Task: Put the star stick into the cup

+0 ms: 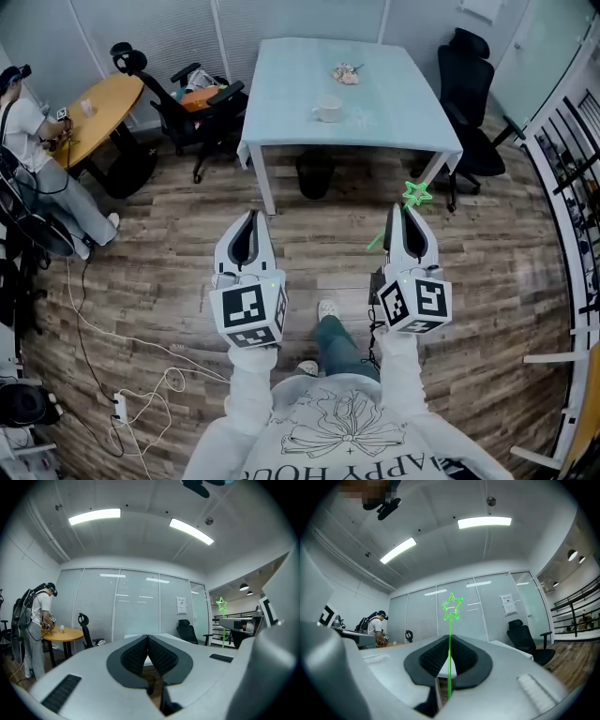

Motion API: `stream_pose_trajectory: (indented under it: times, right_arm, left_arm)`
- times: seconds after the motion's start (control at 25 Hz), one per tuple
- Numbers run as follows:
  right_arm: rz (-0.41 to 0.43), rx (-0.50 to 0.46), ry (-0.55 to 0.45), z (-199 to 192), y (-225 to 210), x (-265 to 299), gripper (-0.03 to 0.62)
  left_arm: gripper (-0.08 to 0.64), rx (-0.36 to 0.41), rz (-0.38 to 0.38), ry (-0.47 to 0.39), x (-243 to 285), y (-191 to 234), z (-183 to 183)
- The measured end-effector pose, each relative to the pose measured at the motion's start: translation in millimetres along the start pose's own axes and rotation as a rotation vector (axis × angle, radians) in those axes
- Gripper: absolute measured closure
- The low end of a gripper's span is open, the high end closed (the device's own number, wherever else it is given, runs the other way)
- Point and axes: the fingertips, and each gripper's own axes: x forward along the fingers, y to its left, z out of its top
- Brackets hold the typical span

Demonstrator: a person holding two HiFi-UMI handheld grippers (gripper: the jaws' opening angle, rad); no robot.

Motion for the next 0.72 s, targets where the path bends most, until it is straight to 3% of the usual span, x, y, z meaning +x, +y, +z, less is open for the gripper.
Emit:
stream_pose_trajectory:
  times: [0.72]
  right_arm:
    - [0.132,0.024,-0.023,-2,-86,206,0.571]
  left_arm:
    - [0.554,0.002,0.080,-0.029,206,-18,26]
